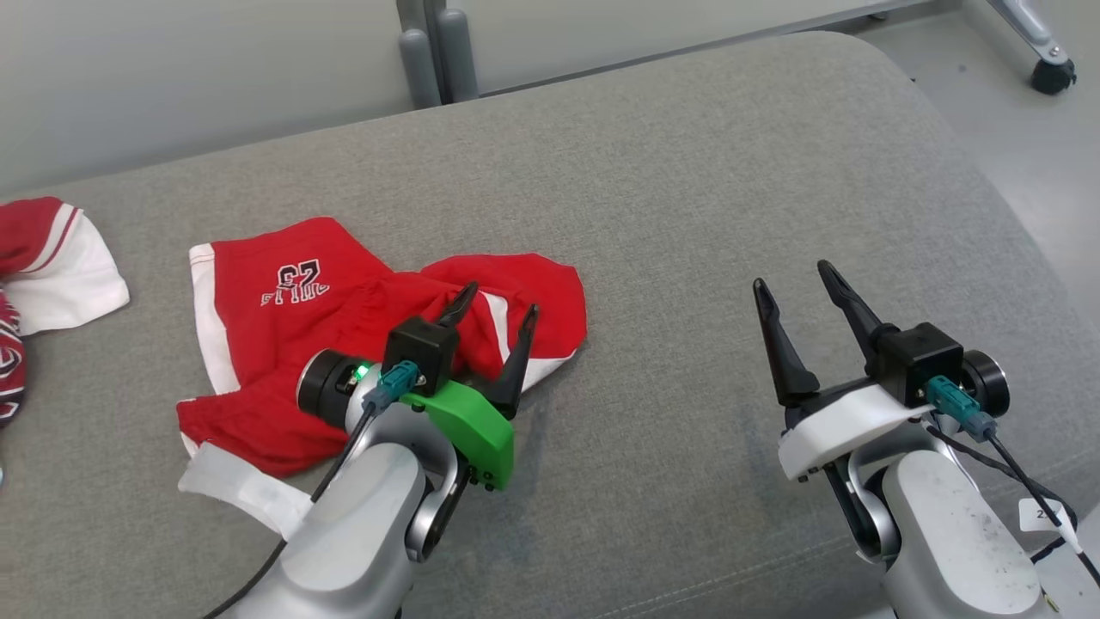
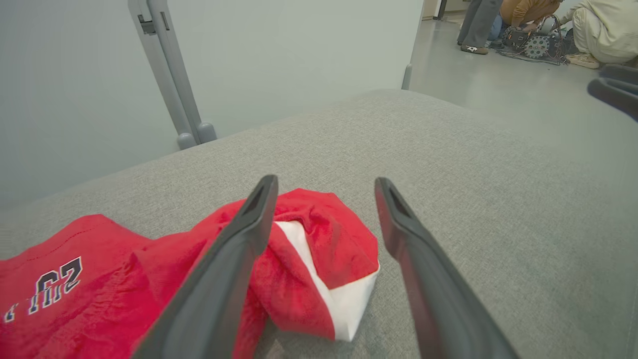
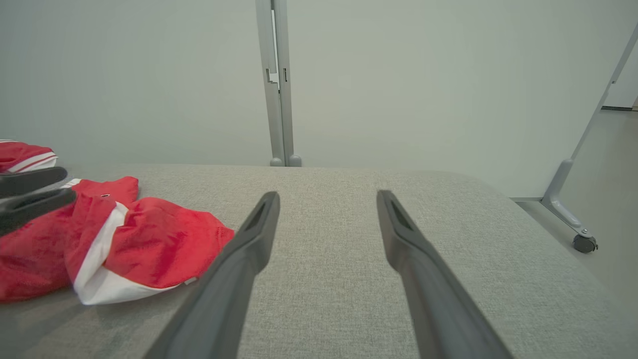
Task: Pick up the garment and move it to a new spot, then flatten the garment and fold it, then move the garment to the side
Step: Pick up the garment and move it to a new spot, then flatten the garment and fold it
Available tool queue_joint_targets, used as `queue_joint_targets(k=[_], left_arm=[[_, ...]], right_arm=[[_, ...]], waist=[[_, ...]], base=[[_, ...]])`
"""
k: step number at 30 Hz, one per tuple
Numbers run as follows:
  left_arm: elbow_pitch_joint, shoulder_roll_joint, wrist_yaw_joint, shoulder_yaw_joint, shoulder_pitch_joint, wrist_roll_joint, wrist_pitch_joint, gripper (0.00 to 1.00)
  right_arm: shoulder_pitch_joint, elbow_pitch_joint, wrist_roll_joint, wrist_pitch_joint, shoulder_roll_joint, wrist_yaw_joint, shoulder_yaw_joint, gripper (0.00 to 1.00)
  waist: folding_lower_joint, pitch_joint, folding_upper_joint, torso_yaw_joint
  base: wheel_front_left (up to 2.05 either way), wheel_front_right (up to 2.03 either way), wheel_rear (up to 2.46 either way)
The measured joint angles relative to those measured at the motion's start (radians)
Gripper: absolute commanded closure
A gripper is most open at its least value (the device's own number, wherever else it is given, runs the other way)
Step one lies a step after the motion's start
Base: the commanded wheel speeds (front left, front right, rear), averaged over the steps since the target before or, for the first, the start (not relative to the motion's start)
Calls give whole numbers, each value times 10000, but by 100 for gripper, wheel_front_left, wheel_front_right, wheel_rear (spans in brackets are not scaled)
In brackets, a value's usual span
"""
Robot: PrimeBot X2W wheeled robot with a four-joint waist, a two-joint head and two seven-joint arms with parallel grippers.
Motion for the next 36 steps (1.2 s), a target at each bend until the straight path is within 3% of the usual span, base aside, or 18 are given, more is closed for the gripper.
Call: queue_joint_targets(k=[7, 20, 29, 36], left_arm=[[48, 2, 278, 140, 462, 222, -77, 0], [-92, 261, 610, 1680, 2136, 15, -86, 0], [-320, 458, 619, 2443, 2650, 63, -86, 0], [313, 882, 663, 2991, 2779, 63, -86, 0]], right_arm=[[230, 109, 2, 0, -31, 2, -90, 0], [690, 176, 77, 0, 36, 50, -33, 0], [867, 263, 77, 0, 58, 142, 88, 0], [855, 290, 29, 0, 88, 288, 324, 0]], waist=[[0, -444, 0, 578], [0, -1234, 0, 1642], [-1, -1394, 0, 1724], [0, -1252, 0, 1475]], base=[[0, 0, 0], [0, 0, 0], [0, 0, 0], [0, 0, 0]])
